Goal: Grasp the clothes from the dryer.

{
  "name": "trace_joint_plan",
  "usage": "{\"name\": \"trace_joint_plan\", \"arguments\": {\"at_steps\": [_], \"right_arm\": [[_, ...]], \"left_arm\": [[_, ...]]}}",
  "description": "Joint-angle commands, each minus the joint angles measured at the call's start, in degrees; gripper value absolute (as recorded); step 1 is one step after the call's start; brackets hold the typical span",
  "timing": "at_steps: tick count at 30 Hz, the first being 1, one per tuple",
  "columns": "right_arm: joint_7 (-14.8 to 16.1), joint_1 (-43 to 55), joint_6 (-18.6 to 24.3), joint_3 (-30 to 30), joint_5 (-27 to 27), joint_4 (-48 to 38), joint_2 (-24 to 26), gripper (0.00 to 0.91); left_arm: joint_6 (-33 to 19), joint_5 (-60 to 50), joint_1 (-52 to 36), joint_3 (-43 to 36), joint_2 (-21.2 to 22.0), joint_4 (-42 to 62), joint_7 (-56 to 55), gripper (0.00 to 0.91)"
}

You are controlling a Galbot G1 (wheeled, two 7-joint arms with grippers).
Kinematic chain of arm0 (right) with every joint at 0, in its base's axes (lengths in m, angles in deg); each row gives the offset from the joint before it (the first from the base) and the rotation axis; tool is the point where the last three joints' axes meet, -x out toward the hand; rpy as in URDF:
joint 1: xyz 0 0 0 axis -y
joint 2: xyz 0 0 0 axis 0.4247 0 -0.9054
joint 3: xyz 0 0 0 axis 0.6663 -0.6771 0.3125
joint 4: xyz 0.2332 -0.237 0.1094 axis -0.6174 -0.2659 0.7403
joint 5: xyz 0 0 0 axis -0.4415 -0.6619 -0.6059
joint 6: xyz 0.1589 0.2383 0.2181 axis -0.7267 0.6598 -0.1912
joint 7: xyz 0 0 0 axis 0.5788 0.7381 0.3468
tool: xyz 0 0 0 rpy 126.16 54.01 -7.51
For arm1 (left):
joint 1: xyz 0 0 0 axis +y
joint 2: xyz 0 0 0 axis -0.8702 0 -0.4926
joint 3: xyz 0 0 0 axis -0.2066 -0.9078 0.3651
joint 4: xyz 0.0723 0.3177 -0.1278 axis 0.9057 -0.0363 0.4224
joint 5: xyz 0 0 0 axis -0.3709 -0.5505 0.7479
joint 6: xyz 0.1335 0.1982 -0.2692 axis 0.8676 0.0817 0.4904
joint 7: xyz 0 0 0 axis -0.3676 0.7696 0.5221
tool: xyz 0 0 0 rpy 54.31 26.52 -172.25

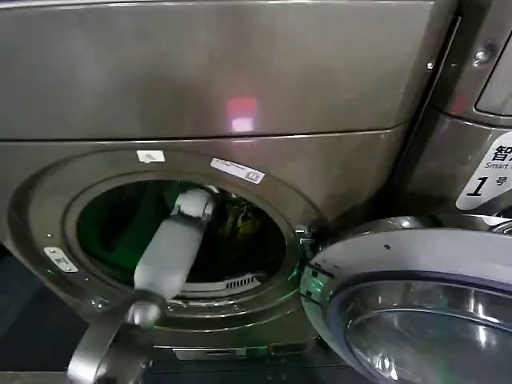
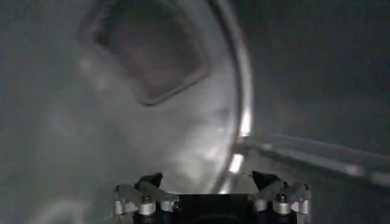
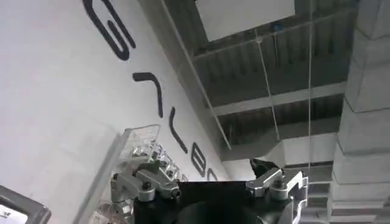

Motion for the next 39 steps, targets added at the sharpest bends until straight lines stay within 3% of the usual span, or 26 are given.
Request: {"name": "trace_joint_plan", "arguments": {"at_steps": [1,9,23,31,39], "right_arm": [[0.1,0.1,0.0,0.1,0.0,0.0,0.0,0.907],[0.2,0.2,0.1,-0.1,0.2,-0.1,0.1,0.907],[0.2,0.5,-0.1,-0.9,0.1,0.6,0.1,0.907],[0.2,0.2,-0.1,-0.4,0.3,-0.2,0.1,0.907],[0.3,1.2,-0.1,-1.4,0.6,-0.3,0.1,0.907]], "left_arm": [[-9.2,-8.6,-10.1,-3.7,0.0,18.2,30.5,0.907],[-12.5,-20.2,-15.6,-10.4,-0.6,22.4,47.2,0.907],[-16.5,-34.2,-18.5,-17.9,-2.9,23.1,51.5,0.907],[-15.7,-26.2,-20.1,-23.7,-5.4,20.9,56.4,0.907],[-18.2,-19.1,-20.7,-28.1,-7.0,20.8,56.6,0.907]]}}
